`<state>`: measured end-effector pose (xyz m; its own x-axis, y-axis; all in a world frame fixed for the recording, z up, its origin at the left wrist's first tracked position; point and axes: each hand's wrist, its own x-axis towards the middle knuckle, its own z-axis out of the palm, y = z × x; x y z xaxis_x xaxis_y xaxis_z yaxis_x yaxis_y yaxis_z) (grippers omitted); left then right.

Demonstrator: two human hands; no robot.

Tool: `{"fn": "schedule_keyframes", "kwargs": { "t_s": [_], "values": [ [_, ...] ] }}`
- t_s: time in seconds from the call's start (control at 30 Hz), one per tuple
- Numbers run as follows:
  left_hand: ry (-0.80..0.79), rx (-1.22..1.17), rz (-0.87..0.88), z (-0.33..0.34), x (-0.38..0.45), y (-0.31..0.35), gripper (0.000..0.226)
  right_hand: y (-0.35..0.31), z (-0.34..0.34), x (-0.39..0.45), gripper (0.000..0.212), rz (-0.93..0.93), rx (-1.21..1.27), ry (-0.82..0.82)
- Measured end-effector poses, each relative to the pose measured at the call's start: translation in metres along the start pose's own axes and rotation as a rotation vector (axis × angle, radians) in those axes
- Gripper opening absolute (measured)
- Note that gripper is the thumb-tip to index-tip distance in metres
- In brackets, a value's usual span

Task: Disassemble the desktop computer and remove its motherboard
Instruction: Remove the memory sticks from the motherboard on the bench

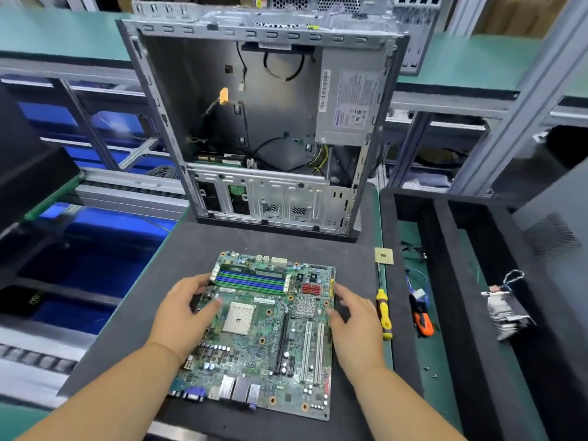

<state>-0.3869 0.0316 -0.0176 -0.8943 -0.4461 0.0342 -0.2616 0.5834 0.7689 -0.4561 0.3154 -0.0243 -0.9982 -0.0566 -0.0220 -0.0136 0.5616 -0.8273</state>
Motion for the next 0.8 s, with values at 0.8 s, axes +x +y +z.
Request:
{"fn": "schedule_keyframes", "kwargs": {
  "t_s": [0.8],
  "values": [
    [-0.069, -0.006, 0.16, 0.011, 0.074, -0.004, 0.009, -0.049, 0.029, 0.058, 0.009, -0.087, -0.229, 0.062]
  ]
}}
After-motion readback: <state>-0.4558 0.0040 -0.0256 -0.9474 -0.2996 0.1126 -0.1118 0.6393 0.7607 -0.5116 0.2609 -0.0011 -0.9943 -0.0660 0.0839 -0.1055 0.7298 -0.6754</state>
